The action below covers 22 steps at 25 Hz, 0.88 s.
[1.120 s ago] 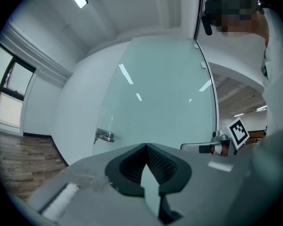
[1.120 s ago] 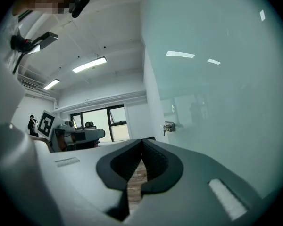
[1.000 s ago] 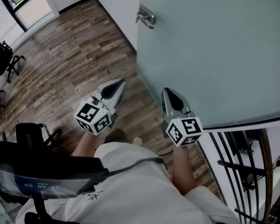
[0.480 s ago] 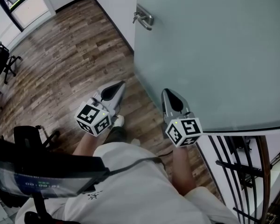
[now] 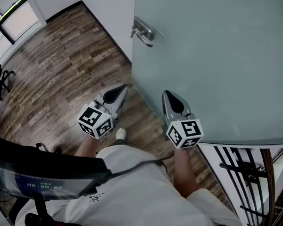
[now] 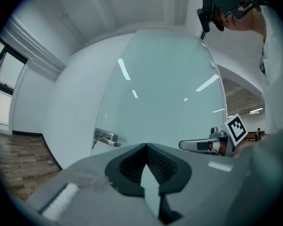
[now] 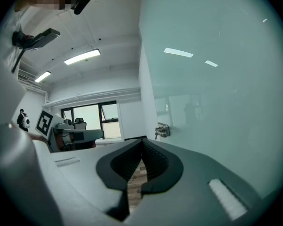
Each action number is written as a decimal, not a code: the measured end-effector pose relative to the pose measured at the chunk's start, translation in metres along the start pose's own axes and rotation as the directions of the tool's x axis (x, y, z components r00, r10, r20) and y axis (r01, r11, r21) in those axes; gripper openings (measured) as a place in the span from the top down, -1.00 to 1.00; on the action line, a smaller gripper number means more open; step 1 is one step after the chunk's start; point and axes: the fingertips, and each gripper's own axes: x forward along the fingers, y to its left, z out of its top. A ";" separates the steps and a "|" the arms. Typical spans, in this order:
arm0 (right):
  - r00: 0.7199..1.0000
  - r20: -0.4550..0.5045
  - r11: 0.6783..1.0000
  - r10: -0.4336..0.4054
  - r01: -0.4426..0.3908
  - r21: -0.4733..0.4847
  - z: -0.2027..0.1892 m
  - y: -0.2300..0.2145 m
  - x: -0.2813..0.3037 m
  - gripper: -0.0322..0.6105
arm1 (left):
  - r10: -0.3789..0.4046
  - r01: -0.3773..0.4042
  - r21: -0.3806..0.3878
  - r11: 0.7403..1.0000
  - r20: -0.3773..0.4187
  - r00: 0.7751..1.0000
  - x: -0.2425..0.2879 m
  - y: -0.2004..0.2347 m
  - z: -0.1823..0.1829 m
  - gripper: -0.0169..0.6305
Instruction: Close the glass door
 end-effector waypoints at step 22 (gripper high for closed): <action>0.987 -0.083 0.985 -0.134 0.124 -0.118 0.005 -0.007 0.144 0.87 | -0.096 0.097 -0.058 0.994 0.005 0.995 0.020 0.140 0.011 0.93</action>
